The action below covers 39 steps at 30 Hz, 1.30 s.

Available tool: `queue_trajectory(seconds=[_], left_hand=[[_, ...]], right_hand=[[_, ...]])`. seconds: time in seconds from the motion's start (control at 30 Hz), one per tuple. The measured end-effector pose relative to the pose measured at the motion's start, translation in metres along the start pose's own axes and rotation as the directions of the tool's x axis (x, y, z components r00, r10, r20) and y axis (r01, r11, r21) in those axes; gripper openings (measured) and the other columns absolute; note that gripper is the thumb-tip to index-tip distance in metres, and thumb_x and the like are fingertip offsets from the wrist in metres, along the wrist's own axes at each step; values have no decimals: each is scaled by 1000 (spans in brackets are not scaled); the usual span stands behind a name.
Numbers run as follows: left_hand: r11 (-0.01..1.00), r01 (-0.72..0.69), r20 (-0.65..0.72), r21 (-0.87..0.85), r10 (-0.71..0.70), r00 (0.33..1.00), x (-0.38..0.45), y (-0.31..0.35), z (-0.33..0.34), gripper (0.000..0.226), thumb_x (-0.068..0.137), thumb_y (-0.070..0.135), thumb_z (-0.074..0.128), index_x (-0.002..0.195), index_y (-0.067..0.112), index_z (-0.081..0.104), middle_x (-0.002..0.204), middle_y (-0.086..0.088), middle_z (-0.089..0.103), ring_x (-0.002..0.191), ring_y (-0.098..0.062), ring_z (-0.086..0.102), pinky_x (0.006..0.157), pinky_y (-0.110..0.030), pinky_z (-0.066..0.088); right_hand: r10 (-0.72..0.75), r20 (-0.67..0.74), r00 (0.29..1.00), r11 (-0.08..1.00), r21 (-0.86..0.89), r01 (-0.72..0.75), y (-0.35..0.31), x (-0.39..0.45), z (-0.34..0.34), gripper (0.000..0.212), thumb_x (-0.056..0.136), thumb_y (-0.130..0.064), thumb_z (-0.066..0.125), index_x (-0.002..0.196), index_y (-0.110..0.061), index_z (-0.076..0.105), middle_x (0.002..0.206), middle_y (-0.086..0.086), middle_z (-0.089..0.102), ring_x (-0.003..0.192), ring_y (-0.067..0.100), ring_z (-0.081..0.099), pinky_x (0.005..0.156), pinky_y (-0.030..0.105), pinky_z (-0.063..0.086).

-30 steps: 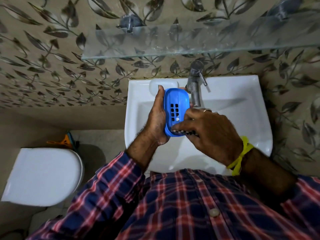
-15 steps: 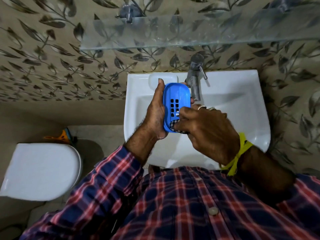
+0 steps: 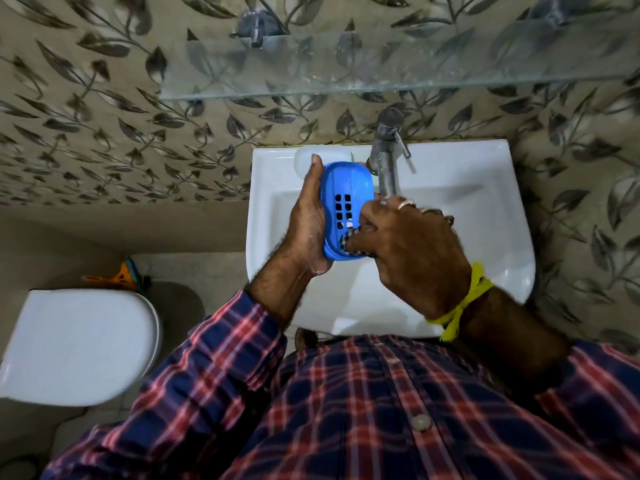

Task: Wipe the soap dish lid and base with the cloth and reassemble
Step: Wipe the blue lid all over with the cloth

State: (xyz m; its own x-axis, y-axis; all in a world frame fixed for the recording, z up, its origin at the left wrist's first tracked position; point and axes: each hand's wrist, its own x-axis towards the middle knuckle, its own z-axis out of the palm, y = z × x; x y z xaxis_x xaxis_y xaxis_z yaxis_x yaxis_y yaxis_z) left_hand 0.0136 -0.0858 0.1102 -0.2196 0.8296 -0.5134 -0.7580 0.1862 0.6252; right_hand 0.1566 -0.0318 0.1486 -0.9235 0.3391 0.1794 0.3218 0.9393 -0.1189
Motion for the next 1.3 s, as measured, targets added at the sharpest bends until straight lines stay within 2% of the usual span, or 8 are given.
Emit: queue_trajectory(seconds=[0.13, 0.23, 0.4, 0.77, 0.87, 1.0, 1.13, 1.3], left_hand=[[999, -32, -15, 7, 32, 999, -2, 0, 6, 72, 91, 78, 31, 99, 24, 79, 90, -8, 72, 76, -22, 69, 71, -34, 57], [998, -53, -4, -24, 52, 999, -3, 1, 4, 72, 92, 77, 30, 103, 24, 78, 86, -7, 73, 74, -21, 70, 68, -31, 59], [994, -101, -62, 50, 104, 993, -3, -10, 11, 70, 91, 77, 35, 104, 24, 79, 93, -6, 76, 83, -22, 72, 72, -34, 59], [990, -137, -56, -28, 135, 989, -2, -17, 14, 64, 98, 67, 31, 121, 22, 70, 103, -7, 75, 93, -24, 72, 79, -35, 60], [988, -156, -63, 3, 156, 986, 0, -22, 17, 62, 99, 65, 32, 114, 21, 74, 102, -7, 76, 93, -22, 73, 79, -34, 61], [985, -168, -57, -32, 166, 985, 2, -22, 16, 63, 101, 63, 32, 120, 16, 70, 108, -10, 75, 100, -25, 71, 86, -36, 58], [980, -199, -85, 14, 199, 976, 3, -23, 20, 59, 99, 63, 33, 111, 23, 75, 104, -7, 77, 96, -23, 74, 79, -35, 61], [976, -217, -88, 21, 218, 972, 2, -20, 18, 61, 100, 64, 31, 120, 21, 69, 108, -8, 75, 100, -26, 71, 85, -38, 59]], right_hand=[[265, -85, 960, 958, 140, -252, -4, 3, 2, 25, 79, -8, 69, 98, -22, 76, 93, 6, 64, 81, 34, 63, 55, 32, 49], [209, -112, 971, 971, 146, -192, -12, 3, 6, 27, 78, -8, 69, 101, -20, 76, 95, 7, 65, 82, 34, 63, 53, 33, 48], [411, -189, 892, 904, 211, -371, -10, 15, 5, 29, 76, -14, 68, 104, -19, 72, 94, 4, 64, 77, 31, 64, 55, 27, 40], [292, -232, 928, 948, 197, -249, -7, 23, 6, 28, 78, -12, 66, 105, -14, 72, 101, 8, 68, 77, 34, 66, 56, 34, 52], [399, -249, 883, 912, 210, -353, 0, 30, 5, 23, 81, -13, 61, 102, -14, 71, 97, 7, 65, 78, 34, 65, 57, 34, 50], [268, -208, 941, 952, 208, -225, -3, 32, 8, 29, 83, -12, 62, 110, -14, 71, 114, 6, 66, 89, 34, 66, 64, 37, 56], [395, -241, 887, 911, 225, -345, 6, 36, 6, 25, 85, -11, 60, 107, -15, 72, 100, 9, 64, 80, 35, 65, 60, 37, 53], [263, -179, 948, 954, 192, -229, 4, 30, 9, 33, 84, -13, 62, 116, -17, 69, 107, 9, 64, 84, 36, 66, 60, 39, 54]])
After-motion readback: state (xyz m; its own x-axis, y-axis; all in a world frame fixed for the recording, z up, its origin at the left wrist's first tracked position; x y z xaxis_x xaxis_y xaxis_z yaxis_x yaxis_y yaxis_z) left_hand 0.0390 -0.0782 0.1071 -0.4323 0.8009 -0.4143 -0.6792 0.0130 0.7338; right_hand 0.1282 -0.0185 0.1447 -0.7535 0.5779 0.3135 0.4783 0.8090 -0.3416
